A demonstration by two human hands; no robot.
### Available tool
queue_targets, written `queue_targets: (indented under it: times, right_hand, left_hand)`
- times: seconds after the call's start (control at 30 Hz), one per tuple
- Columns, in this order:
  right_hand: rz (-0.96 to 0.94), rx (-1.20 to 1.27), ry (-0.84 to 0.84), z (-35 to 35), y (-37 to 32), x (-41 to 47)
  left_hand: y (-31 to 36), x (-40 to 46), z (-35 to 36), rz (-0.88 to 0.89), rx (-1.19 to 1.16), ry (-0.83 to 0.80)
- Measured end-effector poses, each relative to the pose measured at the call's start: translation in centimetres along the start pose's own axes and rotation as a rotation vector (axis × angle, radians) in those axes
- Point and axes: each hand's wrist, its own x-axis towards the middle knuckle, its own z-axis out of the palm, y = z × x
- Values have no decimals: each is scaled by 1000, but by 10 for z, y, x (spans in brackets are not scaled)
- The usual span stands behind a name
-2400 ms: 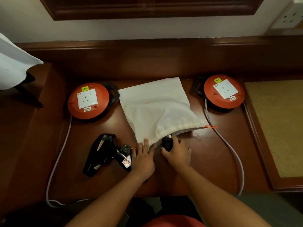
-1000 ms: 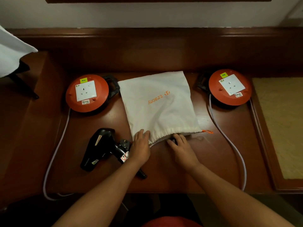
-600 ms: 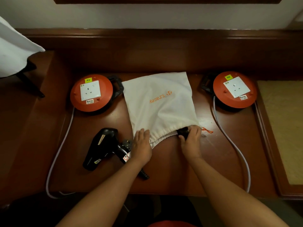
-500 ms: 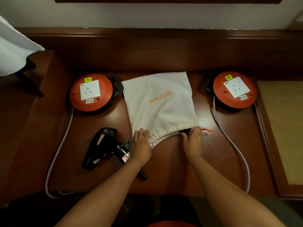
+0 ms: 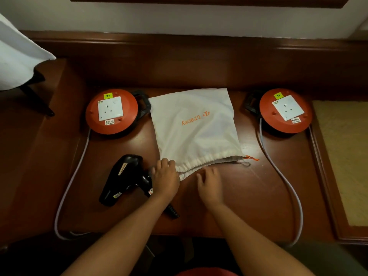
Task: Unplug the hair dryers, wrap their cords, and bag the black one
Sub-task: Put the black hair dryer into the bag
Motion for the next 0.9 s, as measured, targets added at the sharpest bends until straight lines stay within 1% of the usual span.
queue_targets:
  times: [0.07, 0.13, 0.2, 0.27, 0.37, 0.5, 0.57, 0.67, 0.77, 0.9]
  right_hand:
    - [-22, -4, 17, 10, -20, 6]
    - [26, 91, 35, 13, -36, 13]
    - [93, 127, 53, 15, -47, 18]
    - [133, 62, 76, 16, -53, 23]
    - [234, 33, 90, 15, -60, 33]
    - [260, 15, 69, 16, -65, 40]
    - [283, 119, 59, 13, -62, 40]
    - [311, 233, 156, 0, -43, 44]
    - [379, 284, 235, -21, -28, 53]
    - [463, 298, 250, -42, -20, 61]
  left_hand:
    - [-2, 0, -2, -13, -15, 41]
    - [-4, 1, -6, -43, -47, 73]
    - [-5, 1, -10, -79, -53, 45]
    - [-7, -1, -12, -95, -13, -3]
    - [-8, -4, -11, -79, 79, -68]
    - [-7, -3, -10, -43, 143, -121]
    - [-8, -1, -11, -55, 172, -144]
    - [-12, 0, -12, -55, 217, -186]
    - [-16, -1, -14, -38, 248, -223]
    - [-14, 1, -15, -37, 258, -244]
